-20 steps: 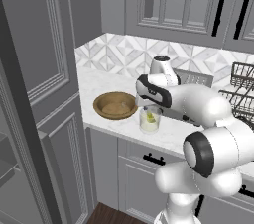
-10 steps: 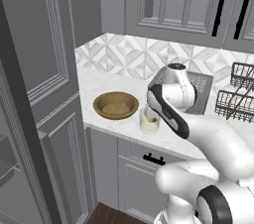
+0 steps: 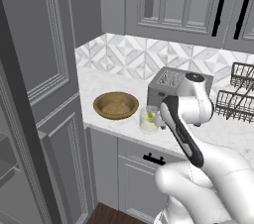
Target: Grab a lemon wedge from the fridge and one ice cube from the ice bowl, and put them in the glass of lemonade.
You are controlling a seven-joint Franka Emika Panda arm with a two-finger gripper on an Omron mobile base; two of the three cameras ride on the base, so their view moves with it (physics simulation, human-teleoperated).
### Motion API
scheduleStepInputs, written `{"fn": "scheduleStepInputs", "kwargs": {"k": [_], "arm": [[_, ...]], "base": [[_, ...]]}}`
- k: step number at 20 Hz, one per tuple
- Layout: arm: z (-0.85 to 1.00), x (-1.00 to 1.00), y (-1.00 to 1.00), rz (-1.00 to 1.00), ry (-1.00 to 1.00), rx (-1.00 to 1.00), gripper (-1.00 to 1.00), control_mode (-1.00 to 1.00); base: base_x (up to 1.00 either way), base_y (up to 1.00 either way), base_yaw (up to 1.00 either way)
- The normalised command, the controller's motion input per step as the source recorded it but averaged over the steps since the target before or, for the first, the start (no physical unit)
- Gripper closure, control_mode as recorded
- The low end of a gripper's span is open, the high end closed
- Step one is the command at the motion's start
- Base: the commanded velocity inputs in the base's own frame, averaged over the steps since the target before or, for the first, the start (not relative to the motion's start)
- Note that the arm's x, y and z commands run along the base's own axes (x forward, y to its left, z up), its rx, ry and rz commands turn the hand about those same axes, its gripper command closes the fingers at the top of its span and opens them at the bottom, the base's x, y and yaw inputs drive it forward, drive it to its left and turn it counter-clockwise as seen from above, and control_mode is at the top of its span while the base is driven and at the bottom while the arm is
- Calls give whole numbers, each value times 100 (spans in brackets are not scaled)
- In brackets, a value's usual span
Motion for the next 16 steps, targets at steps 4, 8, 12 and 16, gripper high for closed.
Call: {"fn": "scheduleStepInputs", "kwargs": {"k": [4, 8, 12, 16], "arm": [[36, -21, 0, 0, -18, 2, -100, -100], [49, -18, -3, -2, -7, 11, -100, -100], [29, -38, 0, 0, -18, 3, -100, -100], [3, -24, -54, -6, 5, 0, -100, -100]], "base": [[0, 0, 0], [0, 0, 0], [0, 0, 0], [0, 0, 0]]}}
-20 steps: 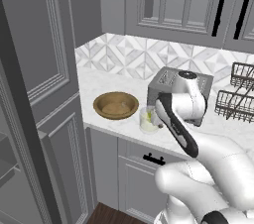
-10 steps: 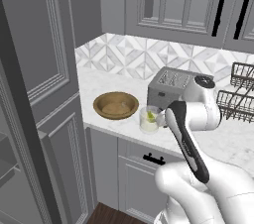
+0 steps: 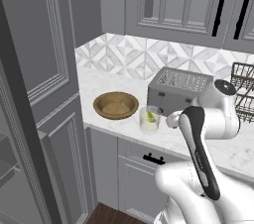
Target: Grab a lemon wedge from the fridge and one ice cube from the ice bowl, and put them in the glass of lemonade.
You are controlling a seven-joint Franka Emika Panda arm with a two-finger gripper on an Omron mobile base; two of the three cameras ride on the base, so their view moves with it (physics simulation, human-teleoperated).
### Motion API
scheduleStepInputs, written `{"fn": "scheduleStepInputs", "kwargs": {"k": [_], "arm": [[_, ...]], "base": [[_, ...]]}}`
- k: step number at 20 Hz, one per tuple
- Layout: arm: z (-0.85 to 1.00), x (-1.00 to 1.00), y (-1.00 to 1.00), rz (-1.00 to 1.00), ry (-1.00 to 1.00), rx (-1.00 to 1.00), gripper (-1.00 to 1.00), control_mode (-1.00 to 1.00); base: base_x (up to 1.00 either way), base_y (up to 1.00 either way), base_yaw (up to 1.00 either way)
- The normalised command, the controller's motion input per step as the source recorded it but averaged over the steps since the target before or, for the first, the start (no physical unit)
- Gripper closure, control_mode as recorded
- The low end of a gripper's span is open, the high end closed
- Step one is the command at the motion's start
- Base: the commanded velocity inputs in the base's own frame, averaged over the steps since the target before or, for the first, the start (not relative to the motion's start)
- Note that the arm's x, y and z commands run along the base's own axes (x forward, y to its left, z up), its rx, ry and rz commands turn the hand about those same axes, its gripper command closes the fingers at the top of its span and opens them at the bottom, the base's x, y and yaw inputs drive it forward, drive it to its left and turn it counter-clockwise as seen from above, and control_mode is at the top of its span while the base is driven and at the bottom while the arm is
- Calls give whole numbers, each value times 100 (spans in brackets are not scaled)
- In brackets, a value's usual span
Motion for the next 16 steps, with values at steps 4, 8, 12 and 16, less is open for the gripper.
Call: {"fn": "scheduleStepInputs", "kwargs": {"k": [4, 8, 12, 16], "arm": [[12, -43, -43, -17, 1, 5, -100, -100], [39, -58, -9, -12, -13, 7, -100, -100], [63, -46, 0, -1, -16, 9, -100, -100], [82, -26, -17, 0, -10, 16, -100, -100]], "base": [[0, 0, 0], [0, 0, 0], [0, 0, 0], [0, 0, 0]]}}
